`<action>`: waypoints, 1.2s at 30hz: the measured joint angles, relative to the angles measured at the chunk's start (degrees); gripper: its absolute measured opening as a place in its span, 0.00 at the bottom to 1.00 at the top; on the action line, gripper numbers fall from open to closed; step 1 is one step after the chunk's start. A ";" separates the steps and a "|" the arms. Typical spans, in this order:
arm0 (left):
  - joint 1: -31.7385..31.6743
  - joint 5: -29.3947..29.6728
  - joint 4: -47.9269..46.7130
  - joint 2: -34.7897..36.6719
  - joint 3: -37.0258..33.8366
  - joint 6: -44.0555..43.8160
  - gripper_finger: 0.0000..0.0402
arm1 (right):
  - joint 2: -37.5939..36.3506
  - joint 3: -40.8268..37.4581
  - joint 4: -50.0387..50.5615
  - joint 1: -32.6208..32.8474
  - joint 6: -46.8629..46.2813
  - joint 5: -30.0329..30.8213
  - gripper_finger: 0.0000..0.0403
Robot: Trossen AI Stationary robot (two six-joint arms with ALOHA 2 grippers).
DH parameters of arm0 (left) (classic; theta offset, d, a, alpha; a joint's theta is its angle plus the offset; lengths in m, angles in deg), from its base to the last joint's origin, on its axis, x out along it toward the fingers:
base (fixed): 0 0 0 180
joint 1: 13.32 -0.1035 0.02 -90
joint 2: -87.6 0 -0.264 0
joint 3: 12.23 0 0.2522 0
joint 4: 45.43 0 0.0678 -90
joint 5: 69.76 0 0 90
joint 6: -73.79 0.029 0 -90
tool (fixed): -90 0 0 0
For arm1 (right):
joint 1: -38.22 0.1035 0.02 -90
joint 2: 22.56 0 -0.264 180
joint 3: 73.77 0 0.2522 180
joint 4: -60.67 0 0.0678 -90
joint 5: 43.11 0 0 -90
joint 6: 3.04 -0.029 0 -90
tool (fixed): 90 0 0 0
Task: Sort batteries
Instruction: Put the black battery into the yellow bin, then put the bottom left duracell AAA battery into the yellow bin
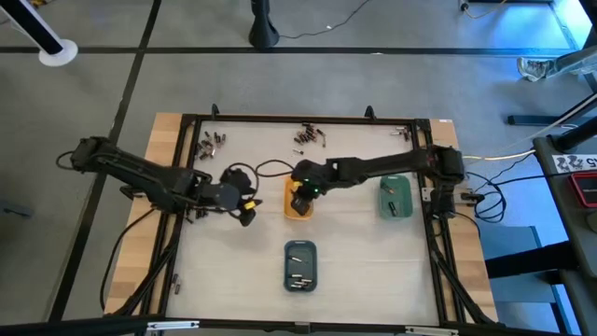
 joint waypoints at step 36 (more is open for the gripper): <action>5.02 0.42 -5.45 3.54 0.00 -12.34 0.45 | 7.37 7.16 10.69 -1.44 5.49 0.82 0.20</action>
